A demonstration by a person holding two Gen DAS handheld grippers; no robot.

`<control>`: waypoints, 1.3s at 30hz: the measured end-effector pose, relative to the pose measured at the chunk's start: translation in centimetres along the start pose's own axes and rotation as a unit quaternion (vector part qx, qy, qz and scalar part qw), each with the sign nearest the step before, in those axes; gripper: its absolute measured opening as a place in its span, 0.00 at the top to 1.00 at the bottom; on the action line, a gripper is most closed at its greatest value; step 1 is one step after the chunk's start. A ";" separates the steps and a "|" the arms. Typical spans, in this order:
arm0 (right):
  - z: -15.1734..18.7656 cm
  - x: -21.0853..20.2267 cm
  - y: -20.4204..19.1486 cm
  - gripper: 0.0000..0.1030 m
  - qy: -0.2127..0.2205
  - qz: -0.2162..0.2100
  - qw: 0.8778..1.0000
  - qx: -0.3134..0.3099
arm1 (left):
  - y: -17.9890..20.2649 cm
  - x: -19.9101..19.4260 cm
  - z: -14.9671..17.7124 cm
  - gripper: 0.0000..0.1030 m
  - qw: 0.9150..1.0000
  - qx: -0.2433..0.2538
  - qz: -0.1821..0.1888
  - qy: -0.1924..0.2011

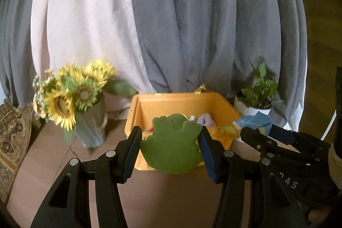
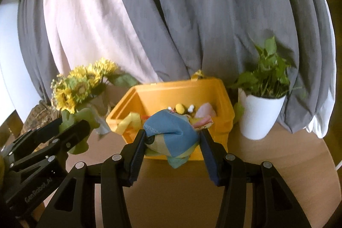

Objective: Organize soft objects
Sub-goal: 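Lift the bird plush and frog sponge and carry them over the crate, then open both grippers to drop the bird plush and frog sponge into the crate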

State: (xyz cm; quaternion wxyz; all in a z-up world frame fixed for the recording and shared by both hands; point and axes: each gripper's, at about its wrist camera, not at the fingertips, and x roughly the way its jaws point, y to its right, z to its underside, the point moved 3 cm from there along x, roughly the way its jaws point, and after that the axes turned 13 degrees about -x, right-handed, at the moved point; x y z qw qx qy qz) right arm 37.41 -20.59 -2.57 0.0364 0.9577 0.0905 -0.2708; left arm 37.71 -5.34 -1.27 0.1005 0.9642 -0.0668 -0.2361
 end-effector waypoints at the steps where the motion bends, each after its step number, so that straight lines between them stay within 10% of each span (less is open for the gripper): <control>1: -0.4 0.1 0.1 0.50 0.003 0.002 1.000 -0.001 | 0.1 0.2 -0.3 0.48 1.000 0.002 0.001 0.002; 19: -5.4 5.5 1.5 0.50 0.024 0.016 0.999 -0.013 | 0.3 6.9 -5.2 0.48 1.000 0.009 0.009 0.011; 39: -6.5 16.0 4.5 0.48 -0.036 -0.004 0.999 -0.004 | -0.7 18.6 -4.9 0.48 0.997 0.001 0.008 -0.080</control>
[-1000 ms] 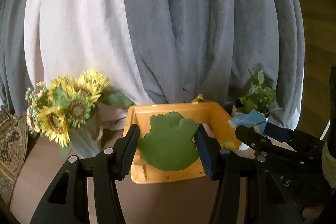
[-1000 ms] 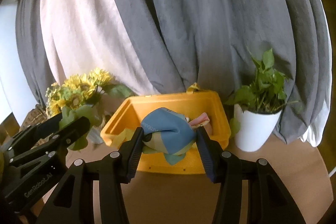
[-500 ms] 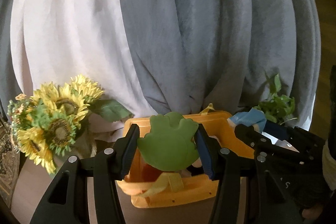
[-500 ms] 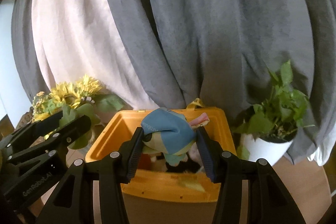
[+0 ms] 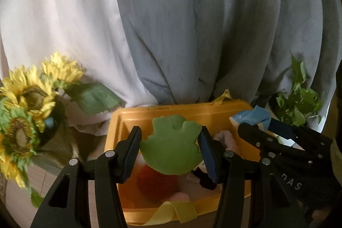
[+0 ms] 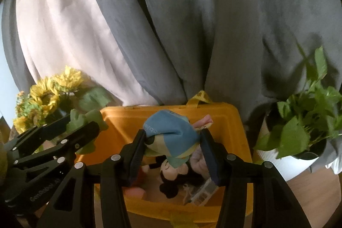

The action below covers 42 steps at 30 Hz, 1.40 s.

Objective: Organize soft objects

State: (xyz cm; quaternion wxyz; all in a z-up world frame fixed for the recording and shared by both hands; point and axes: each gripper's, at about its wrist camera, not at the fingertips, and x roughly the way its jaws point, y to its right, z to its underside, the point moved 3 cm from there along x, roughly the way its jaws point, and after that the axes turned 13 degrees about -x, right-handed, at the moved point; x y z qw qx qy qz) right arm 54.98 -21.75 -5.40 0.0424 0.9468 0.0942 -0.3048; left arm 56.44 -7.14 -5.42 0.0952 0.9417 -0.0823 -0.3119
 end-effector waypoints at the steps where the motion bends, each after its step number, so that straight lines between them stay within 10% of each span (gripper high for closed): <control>1: 0.1 0.4 0.2 0.46 -0.006 -0.002 1.000 0.002 | -0.1 0.3 0.1 0.48 1.000 -0.001 0.000 -0.004; 17: 0.9 0.4 0.5 0.37 -0.023 0.019 0.999 0.011 | -0.9 -2.8 0.2 0.30 0.998 0.001 -0.049 0.032; 42: 5.3 -17.0 -3.9 0.29 0.027 0.088 0.996 0.011 | -0.6 -19.1 5.8 0.14 0.994 0.009 -0.076 0.076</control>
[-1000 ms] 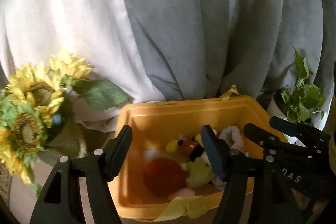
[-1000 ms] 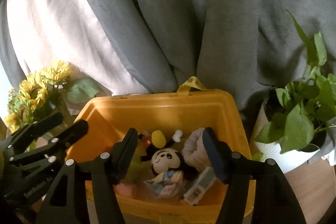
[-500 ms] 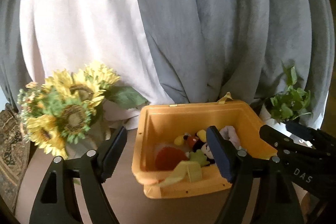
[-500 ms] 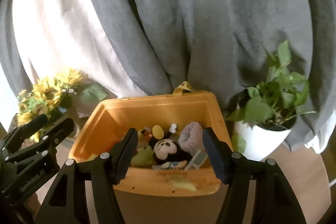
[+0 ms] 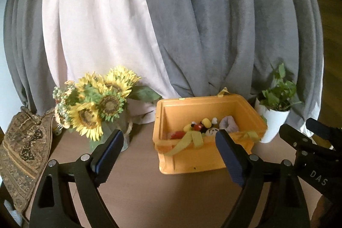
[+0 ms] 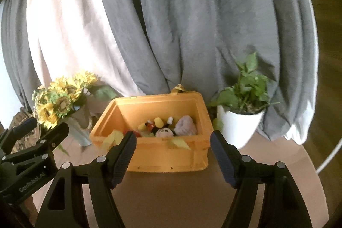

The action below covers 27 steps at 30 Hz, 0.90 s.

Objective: Organize soft objects

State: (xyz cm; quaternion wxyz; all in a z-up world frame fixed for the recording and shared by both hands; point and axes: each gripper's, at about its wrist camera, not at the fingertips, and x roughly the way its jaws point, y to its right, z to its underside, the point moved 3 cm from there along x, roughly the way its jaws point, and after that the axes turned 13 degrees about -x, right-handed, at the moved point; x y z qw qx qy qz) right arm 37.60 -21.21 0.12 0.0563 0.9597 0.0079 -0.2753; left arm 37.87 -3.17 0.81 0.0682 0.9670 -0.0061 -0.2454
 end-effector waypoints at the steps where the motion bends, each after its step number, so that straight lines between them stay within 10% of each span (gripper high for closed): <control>1: 0.4 -0.7 -0.1 0.29 0.001 0.003 1.000 0.001 | -0.1 -0.6 0.4 0.14 1.000 0.001 0.004 -0.003; 27: 8.6 -14.4 0.5 0.29 0.014 0.008 1.000 0.012 | 0.7 -15.6 7.8 0.04 1.000 -0.004 0.000 0.021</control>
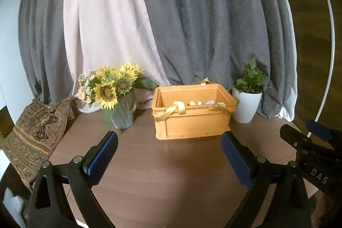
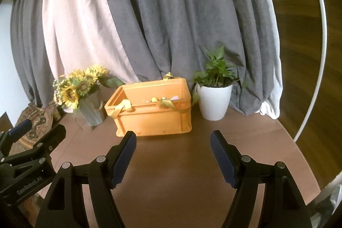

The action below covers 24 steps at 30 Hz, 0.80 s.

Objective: Organize soft objects

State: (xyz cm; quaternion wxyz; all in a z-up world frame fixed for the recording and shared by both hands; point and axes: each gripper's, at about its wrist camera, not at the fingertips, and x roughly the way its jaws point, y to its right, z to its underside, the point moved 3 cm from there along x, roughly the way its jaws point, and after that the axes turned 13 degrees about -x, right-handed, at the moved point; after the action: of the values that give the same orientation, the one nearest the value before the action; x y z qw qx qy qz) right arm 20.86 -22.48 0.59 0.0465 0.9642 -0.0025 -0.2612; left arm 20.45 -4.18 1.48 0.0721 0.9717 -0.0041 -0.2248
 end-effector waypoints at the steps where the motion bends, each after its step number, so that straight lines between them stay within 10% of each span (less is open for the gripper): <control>1: 0.3 -0.5 0.1 0.29 0.001 -0.001 1.000 -0.001 | 0.0 -0.5 0.2 0.03 1.000 -0.001 0.000 0.000; 24: 3.8 -8.5 0.2 0.29 0.018 0.000 1.000 -0.001 | 0.2 -7.8 2.8 0.02 1.000 0.001 0.021 0.013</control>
State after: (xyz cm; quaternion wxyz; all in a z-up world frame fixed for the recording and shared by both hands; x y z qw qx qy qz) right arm 11.55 -22.81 1.62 0.0476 0.9687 -0.0017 -0.2436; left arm 12.23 -4.42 2.44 0.0758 0.9744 -0.0237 -0.2102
